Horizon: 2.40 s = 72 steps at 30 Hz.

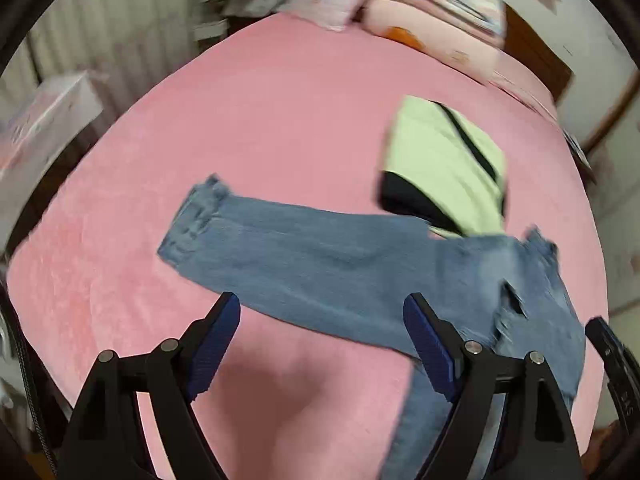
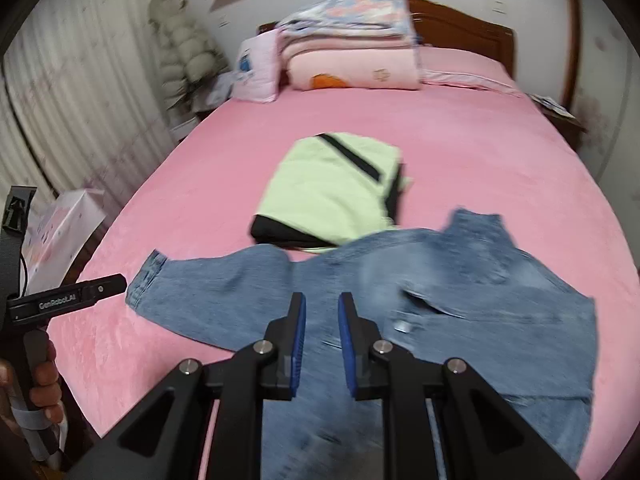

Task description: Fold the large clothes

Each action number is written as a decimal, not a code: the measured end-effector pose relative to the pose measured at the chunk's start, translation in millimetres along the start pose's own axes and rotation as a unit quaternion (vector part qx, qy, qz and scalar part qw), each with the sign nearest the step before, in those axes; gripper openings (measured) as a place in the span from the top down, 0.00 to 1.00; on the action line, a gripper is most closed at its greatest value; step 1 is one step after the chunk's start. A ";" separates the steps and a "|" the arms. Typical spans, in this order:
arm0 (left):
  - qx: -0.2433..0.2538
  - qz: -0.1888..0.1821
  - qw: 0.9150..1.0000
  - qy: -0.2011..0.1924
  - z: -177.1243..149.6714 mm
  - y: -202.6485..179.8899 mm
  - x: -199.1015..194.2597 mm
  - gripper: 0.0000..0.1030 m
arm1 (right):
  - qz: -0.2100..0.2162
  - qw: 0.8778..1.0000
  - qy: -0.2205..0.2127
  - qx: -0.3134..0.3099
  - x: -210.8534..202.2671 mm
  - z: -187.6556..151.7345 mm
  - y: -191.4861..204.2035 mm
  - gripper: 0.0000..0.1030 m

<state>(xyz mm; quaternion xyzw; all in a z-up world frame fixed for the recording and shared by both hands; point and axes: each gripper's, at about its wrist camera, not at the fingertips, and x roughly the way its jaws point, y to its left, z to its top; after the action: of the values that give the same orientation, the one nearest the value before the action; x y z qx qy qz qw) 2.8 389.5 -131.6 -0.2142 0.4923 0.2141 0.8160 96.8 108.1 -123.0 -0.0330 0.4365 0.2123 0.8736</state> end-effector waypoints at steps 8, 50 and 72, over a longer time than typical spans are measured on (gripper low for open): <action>-0.166 -0.022 0.986 0.005 8.9 121.7 88.7 0.20 | 0.013 0.998 0.016 -0.052 80.3 3.2 62.9 0.84; 0.116 -0.298 0.947 -0.042 -55.8 -308.4 85.7 0.97 | -0.108 0.989 0.036 0.092 42.4 -67.5 -154.7 0.84; 0.234 -0.315 0.913 0.109 -206.4 -428.4 172.0 0.71 | -0.099 0.970 0.089 0.204 30.8 -135.5 -299.5 0.84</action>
<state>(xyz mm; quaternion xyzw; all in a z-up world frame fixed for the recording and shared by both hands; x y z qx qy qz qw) 168.8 -52.2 -313.6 -0.1832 0.5213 -0.2003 0.8091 131.3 -186.1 -268.8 0.0843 0.5408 0.0273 0.8364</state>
